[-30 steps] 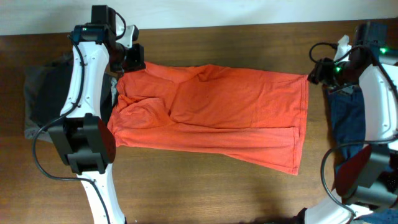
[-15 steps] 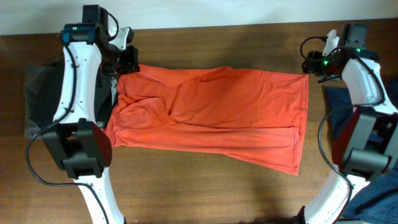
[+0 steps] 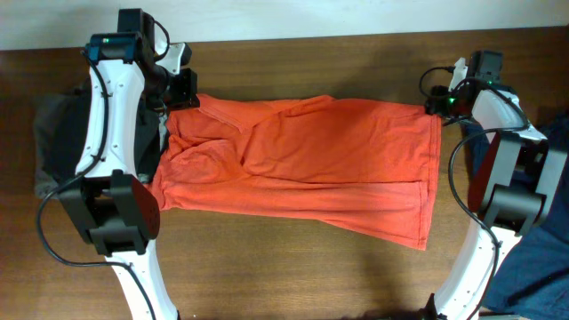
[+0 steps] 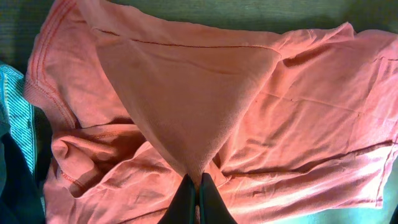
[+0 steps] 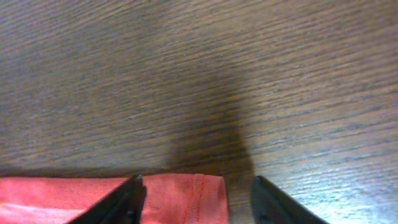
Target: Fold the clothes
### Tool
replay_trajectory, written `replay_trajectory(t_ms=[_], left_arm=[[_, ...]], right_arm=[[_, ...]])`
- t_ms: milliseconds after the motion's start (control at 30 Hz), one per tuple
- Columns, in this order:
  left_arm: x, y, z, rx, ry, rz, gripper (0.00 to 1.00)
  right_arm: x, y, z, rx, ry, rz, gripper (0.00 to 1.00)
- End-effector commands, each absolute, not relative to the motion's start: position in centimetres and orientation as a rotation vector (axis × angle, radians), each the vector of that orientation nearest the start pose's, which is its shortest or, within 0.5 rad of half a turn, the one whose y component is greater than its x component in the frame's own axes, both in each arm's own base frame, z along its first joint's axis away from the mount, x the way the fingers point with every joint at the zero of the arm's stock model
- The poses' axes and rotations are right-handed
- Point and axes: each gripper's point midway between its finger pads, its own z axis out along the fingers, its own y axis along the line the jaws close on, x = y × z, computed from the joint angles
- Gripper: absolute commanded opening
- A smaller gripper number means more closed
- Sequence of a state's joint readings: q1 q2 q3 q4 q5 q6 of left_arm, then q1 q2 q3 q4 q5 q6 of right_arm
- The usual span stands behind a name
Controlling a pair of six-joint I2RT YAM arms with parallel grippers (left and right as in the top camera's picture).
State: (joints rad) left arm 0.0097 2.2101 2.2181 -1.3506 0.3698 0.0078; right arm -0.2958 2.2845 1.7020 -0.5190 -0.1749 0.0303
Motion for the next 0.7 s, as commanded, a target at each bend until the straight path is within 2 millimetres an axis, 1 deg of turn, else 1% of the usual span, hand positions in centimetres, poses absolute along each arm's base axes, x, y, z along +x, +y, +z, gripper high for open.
replay_trajectory(t_ms=[0,133,167,267,300,400,500,567,667], left_arm=[[47.4,-5.8,17.9,0.09,2.818,-0.533,0.0],[47.2,-5.8,18.0,0.089,2.823,-0.533,0.0],[47.1,-5.8,18.1,0.089,2.824,-0.533,0.0],[47.1,-5.8,18.1,0.089,2.823,-0.533,0.0],[47.1,-5.8,18.2,0.089,2.821,-0.532,0.0],[47.1,-5.6,18.2,0.085,2.821,-0.531,0.0],[46.9,-5.3,18.2,0.071,2.828,-0.531,0.0],[46.6,-4.8,18.3,0.056,2.837,-0.531,0.0],[45.9,-3.7,18.9,0.015,2.849,-0.53,0.0]], right_arm=[[52.5,-13.6,0.5,0.397,2.632,0.125,0.47],[52.7,-12.6,0.6,0.377,2.626,0.204,0.38],[52.7,-12.4,0.6,0.376,2.628,0.213,0.29],[52.1,-12.3,0.4,0.39,2.652,0.227,0.07],[51.7,-12.3,0.2,0.399,2.666,0.23,0.04],[50.6,-12.8,0.2,0.433,2.702,0.239,0.04],[49.7,-13.6,1.1,0.467,2.719,0.249,0.04],[49.3,-13.5,2.3,0.465,2.715,0.286,0.04],[48.2,-12.5,4.6,0.39,2.72,0.37,0.04]])
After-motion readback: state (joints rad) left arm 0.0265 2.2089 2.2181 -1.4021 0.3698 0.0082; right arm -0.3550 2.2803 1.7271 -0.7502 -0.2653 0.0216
